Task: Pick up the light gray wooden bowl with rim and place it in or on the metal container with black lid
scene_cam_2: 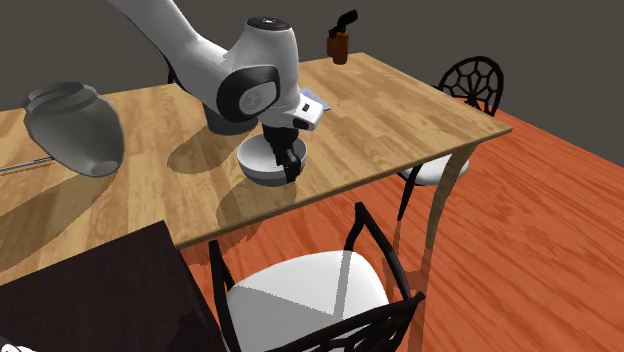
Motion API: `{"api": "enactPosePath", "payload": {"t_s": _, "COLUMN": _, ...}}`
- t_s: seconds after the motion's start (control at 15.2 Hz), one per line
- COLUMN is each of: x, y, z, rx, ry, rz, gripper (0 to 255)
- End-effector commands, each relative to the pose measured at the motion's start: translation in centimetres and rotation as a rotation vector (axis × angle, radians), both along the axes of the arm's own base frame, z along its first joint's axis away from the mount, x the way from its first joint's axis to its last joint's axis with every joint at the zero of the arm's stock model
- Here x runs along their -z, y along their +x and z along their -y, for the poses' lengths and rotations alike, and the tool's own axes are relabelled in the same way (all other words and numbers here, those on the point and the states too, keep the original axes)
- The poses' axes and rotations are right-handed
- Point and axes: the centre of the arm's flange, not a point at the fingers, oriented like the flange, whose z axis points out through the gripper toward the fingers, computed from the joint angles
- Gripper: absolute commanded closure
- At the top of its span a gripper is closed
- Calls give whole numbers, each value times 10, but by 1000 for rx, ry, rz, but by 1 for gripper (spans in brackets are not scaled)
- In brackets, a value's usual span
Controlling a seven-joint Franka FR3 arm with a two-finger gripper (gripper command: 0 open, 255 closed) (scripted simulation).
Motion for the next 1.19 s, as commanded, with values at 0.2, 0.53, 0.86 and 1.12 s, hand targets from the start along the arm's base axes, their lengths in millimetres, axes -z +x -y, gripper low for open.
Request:
{"api": "enactPosePath", "payload": {"t_s": 0.2, "x": 0, "y": 0, "z": 0, "rx": 0, "ry": 0, "rz": 0, "gripper": 255}}
{"api": "enactPosePath", "payload": {"t_s": 0.53, "x": 0, "y": 0, "z": 0, "rx": 0, "ry": 0, "rz": 0, "gripper": 255}}
{"api": "enactPosePath", "payload": {"t_s": 0.86, "x": -26, "y": 0, "z": 0, "rx": 0, "ry": 0, "rz": 0, "gripper": 255}}
{"api": "enactPosePath", "payload": {"t_s": 1.12, "x": -47, "y": 0, "z": 0, "rx": 0, "ry": 0, "rz": 0, "gripper": 255}}
